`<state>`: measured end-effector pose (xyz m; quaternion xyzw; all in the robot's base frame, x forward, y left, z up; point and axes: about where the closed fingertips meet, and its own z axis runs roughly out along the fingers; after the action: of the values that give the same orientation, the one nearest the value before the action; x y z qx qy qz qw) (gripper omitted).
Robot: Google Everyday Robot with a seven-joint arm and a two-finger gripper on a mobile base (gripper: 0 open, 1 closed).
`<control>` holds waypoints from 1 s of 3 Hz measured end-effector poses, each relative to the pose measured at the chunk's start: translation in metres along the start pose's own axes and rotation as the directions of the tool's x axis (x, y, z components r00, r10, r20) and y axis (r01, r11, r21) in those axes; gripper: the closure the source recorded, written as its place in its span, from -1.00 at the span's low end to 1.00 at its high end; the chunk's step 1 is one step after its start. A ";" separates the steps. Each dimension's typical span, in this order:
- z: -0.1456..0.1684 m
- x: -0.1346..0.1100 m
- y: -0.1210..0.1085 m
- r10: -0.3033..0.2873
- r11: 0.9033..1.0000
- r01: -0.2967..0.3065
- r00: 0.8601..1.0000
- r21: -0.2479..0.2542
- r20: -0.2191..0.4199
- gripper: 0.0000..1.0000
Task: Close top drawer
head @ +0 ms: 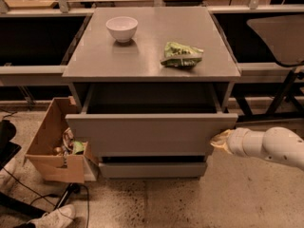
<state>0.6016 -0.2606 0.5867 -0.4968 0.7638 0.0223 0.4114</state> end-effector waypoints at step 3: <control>-0.001 -0.006 -0.022 -0.016 1.000 0.016 1.000 0.008 0.000 1.00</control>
Offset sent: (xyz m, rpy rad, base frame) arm 0.2649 -0.0966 0.1644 -0.1440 -0.1660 0.0600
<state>0.6192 -0.2680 0.5994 -0.5013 0.7599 0.0159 0.4135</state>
